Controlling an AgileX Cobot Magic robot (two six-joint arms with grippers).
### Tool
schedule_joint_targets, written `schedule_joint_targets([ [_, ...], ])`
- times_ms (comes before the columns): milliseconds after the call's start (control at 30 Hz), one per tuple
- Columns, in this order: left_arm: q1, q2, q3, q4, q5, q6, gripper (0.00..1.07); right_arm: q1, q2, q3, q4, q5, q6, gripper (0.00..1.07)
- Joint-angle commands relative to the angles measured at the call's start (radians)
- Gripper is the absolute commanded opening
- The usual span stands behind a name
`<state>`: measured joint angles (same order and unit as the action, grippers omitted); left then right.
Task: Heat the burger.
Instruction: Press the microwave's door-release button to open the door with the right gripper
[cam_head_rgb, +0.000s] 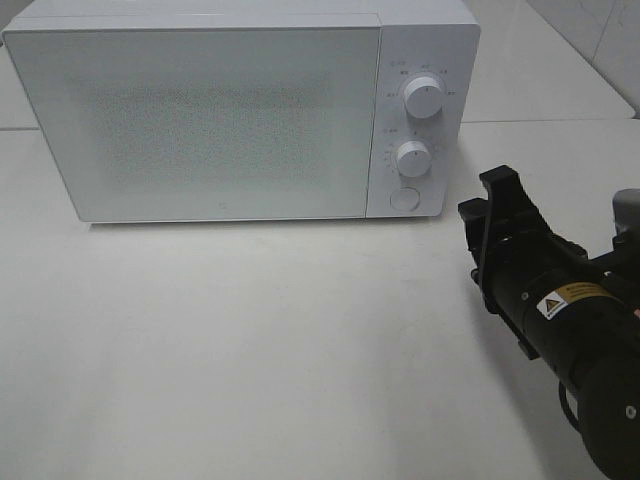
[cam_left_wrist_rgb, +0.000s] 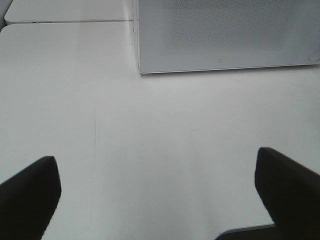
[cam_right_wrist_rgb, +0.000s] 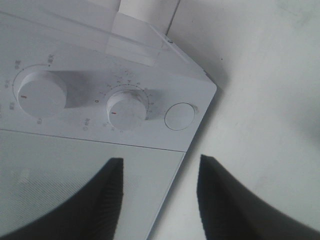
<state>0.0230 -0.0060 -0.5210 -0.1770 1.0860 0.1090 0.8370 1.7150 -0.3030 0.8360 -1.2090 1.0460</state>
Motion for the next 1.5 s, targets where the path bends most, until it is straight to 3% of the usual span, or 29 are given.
schedule_joint_targets([
  [33,0.000,-0.023,0.003,0.000,-0.014,-0.001,0.98,0.004,-0.002,0.002,-0.006,-0.047,0.151,0.35],
  [67,0.000,-0.023,0.003,0.000,-0.014,-0.001,0.98,0.004,-0.002,0.002,-0.006,-0.047,0.151,0.35],
  [133,0.000,-0.023,0.003,0.000,-0.014,-0.001,0.98,0.004,-0.002,0.002,-0.005,-0.009,0.274,0.21],
  [167,0.000,-0.023,0.003,0.000,-0.014,-0.001,0.98,0.004,-0.002,0.002,-0.005,-0.009,0.274,0.21],
  [300,0.000,-0.023,0.003,0.000,-0.014,-0.001,0.98,0.004,-0.002,0.002,-0.001,0.053,0.338,0.03],
  [367,0.000,-0.023,0.003,0.000,-0.014,-0.001,0.98,0.004,-0.002,0.002,0.003,0.055,0.338,0.00],
  [567,0.000,-0.023,0.003,0.000,-0.014,-0.001,0.98,0.001,0.015,-0.009,0.050,0.056,0.330,0.00],
  [867,0.000,-0.023,0.003,0.000,-0.014,-0.001,0.98,0.001,0.114,-0.081,0.023,0.049,0.360,0.00],
  [1100,0.000,-0.023,0.003,0.000,-0.014,-0.001,0.98,-0.098,0.190,-0.185,-0.085,0.083,0.361,0.00],
  [1500,0.000,-0.023,0.003,0.000,-0.014,-0.001,0.98,-0.193,0.290,-0.355,-0.148,0.184,0.356,0.00],
])
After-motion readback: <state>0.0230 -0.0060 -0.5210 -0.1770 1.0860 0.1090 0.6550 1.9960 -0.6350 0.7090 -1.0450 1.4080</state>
